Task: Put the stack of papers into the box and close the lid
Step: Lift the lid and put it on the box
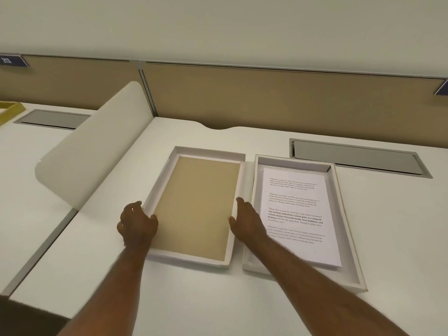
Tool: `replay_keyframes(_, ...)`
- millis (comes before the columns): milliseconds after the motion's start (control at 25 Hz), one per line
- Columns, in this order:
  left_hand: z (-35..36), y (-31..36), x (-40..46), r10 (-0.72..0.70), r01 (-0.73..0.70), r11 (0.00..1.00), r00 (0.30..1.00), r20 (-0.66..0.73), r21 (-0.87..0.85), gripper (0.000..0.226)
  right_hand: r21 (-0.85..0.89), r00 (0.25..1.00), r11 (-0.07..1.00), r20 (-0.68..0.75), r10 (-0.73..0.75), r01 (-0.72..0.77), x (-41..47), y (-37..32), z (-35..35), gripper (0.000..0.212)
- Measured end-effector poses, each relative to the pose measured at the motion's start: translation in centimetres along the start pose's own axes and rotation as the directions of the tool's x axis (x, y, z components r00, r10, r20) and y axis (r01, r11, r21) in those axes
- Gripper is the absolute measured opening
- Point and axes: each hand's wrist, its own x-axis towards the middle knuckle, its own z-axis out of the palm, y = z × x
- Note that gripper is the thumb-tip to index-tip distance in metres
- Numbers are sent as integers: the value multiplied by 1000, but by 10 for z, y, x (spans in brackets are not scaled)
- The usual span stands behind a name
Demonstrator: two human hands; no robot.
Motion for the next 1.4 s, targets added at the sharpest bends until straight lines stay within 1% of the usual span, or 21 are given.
replay_keyframes(80, -3, -16, 1, -43, 39, 996, 998, 44, 75, 44, -55, 1000, 998, 29, 7, -5, -3, -6, 9, 62)
replay_keyframes(160, -4, -23, 2, -53, 46, 990, 997, 53, 131, 33, -125, 998, 992, 65, 10, -2, -5, -9, 15, 60)
replay_keyframes(240, -2, -28, 6, -51, 45, 991, 998, 48, 123, 34, -157, 997, 988, 82, 9, 4, -6, -10, 16, 56)
replay_keyframes(360, -1, -34, 9, -42, 43, 999, 997, 62, -22, 41, -119, 999, 993, 51, 7, -1, -8, -11, 15, 53)
replay_keyframes(480, -6, -31, 14, -95, 103, 982, 994, 58, -161, 34, -31, 998, 1000, -61, -2, 0, -7, -15, 7, 56)
replay_keyframes(560, -12, -23, 19, -77, 87, 962, 996, 49, -259, 26, 32, 986, 999, -168, -14, 20, -3, -18, -5, 60)
replay_keyframes(640, -20, -12, 25, 4, 21, 903, 998, 56, -429, 20, 104, 957, 994, -289, -5, 37, 6, -23, -26, 59)
replay_keyframes(680, -26, -5, 30, 29, 23, 846, 996, 89, -533, 21, 140, 939, 989, -345, 7, 44, 10, -25, -37, 57)
replay_keyframes(760, -40, 13, 38, 64, 92, 699, 980, 190, -709, 34, 196, 899, 978, -438, 25, 68, 19, -30, -61, 52)
replay_keyframes(800, -46, 22, 43, 83, 117, 636, 972, 218, -763, 39, 216, 882, 972, -470, 25, 88, 23, -33, -73, 49)
replay_keyframes(840, -52, 32, 46, 98, 107, 604, 973, 207, -790, 41, 228, 872, 968, -489, 17, 108, 27, -35, -85, 45)
replay_keyframes(920, -61, 51, 47, 101, 40, 537, 989, 111, -843, 38, 224, 873, 965, -488, -11, 138, 35, -42, -109, 38)
replay_keyframes(1000, -70, 74, 39, 81, -39, 425, 997, -5, -904, 37, 199, 876, 964, -478, -61, 176, 40, -53, -133, 32)
replay_keyframes(1040, -74, 87, 33, 66, -90, 384, 995, -70, -919, 39, 179, 865, 960, -491, -101, 214, 41, -62, -144, 30)
replay_keyframes(1080, -78, 101, 26, 44, -141, 373, 990, -134, -917, 40, 158, 848, 954, -510, -143, 256, 40, -73, -155, 30)
replay_keyframes(1120, -82, 114, 19, 21, -198, 394, 978, -207, -897, 42, 137, 829, 945, -529, -183, 296, 39, -86, -164, 30)
replay_keyframes(1200, -83, 136, 4, 23, -362, 515, 912, -410, -777, 44, 134, 815, 920, -522, -250, 368, 32, -111, -176, 35)
replay_keyframes(1240, -82, 145, -5, 39, -422, 569, 871, -490, -706, 45, 188, 830, 898, -491, -264, 397, 26, -123, -181, 40)
replay_keyframes(1280, -81, 154, -14, 47, -458, 605, 838, -544, -652, 46, 280, 855, 867, -445, -264, 413, 21, -135, -184, 47)
replay_keyframes(1360, -81, 170, -31, 51, -493, 657, 784, -618, -570, 46, 475, 900, 781, -358, -250, 406, 8, -155, -187, 60)
replay_keyframes(1400, -81, 177, -38, 55, -495, 682, 769, -637, -538, 46, 550, 912, 737, -334, -237, 393, 4, -163, -187, 65)
